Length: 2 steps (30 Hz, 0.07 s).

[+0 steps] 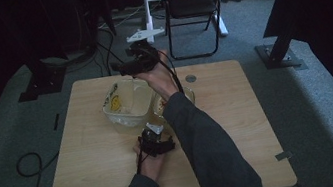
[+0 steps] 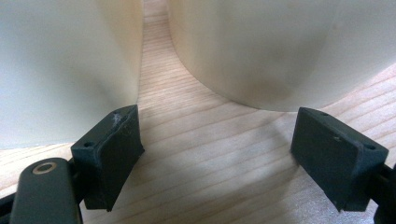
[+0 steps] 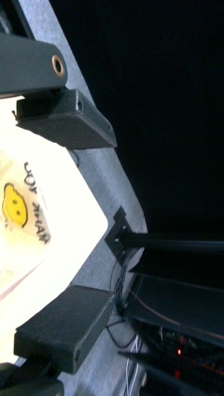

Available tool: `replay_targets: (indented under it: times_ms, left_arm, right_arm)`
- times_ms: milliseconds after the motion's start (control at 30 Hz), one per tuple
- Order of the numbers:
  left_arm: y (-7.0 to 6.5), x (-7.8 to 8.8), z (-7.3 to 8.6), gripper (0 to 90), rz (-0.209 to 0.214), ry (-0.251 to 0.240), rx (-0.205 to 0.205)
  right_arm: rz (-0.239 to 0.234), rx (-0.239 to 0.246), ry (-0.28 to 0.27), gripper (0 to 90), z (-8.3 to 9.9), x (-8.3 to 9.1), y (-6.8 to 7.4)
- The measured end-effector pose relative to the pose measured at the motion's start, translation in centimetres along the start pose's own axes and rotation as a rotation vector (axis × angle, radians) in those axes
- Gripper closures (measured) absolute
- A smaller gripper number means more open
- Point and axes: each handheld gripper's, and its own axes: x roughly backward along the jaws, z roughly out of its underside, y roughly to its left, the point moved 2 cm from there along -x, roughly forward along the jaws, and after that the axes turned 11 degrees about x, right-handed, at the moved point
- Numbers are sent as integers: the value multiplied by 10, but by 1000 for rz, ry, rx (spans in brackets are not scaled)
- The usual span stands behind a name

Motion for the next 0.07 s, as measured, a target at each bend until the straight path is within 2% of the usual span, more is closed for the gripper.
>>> replay_targets:
  times_ms: [67]
  left_arm:
    - [0, 0, 0, 164, 0, 0, 0]
  right_arm:
    - [11, -2, 3, 217, 1, 3, -2]
